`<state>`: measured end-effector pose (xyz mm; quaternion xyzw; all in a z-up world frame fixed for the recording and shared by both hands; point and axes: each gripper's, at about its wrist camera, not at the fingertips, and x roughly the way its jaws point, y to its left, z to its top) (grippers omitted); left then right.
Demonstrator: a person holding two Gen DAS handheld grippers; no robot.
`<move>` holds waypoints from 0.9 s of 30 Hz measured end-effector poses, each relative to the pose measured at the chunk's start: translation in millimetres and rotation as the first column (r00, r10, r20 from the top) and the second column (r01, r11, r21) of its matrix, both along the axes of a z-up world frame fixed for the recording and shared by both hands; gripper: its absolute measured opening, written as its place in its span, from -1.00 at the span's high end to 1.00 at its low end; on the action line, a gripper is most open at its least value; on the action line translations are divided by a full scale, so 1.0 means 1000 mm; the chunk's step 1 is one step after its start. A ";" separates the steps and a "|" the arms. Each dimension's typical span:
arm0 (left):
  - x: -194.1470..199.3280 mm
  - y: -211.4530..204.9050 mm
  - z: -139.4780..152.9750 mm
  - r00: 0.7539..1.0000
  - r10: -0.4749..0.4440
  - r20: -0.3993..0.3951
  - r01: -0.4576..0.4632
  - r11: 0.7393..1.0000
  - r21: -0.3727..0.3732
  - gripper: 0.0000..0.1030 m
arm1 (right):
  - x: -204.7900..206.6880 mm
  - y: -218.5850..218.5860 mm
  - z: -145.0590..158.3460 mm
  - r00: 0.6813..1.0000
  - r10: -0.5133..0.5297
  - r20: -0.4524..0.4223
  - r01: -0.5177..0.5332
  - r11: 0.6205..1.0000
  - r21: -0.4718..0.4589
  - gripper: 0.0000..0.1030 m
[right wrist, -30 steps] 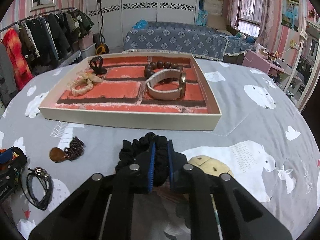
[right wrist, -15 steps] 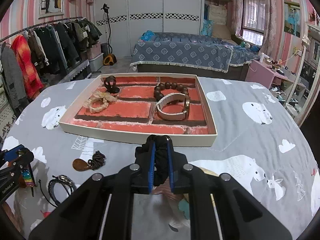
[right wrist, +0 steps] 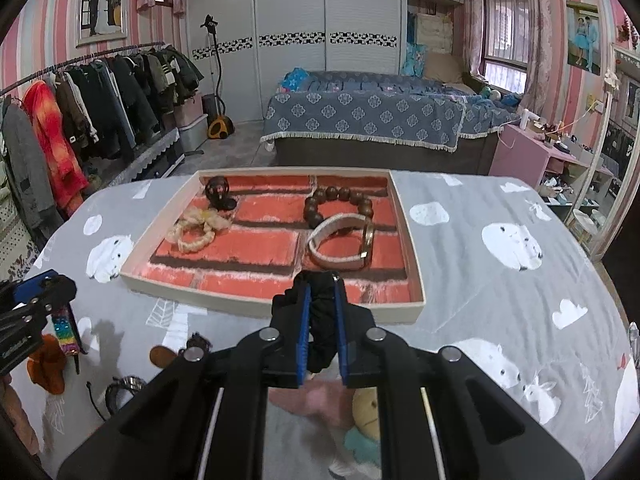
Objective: Organize jewelry
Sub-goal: 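Carry the claw clip and black scrunchie over the tray with both tools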
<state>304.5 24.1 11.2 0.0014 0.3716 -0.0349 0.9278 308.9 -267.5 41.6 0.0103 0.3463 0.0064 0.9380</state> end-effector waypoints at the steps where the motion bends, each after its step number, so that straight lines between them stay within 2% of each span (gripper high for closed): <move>1: 0.006 -0.002 0.002 1.000 -0.002 0.000 0.002 1.000 0.001 0.23 | 0.002 -0.001 0.003 1.000 0.000 0.003 0.000 1.000 0.000 0.77; 9: 0.053 -0.018 0.014 1.000 -0.011 0.005 0.011 1.000 0.004 0.23 | 0.034 -0.004 0.018 1.000 0.007 0.017 -0.007 1.000 -0.008 0.77; 22: 0.131 -0.054 0.003 0.998 -0.053 -0.018 0.054 0.998 0.022 0.23 | 0.096 -0.017 0.009 1.000 0.004 0.006 -0.004 1.000 0.012 0.77; 27: 0.162 -0.061 0.001 0.998 -0.054 -0.029 0.054 0.999 0.001 0.23 | 0.125 -0.021 0.005 1.000 0.004 0.000 -0.004 1.000 0.010 0.77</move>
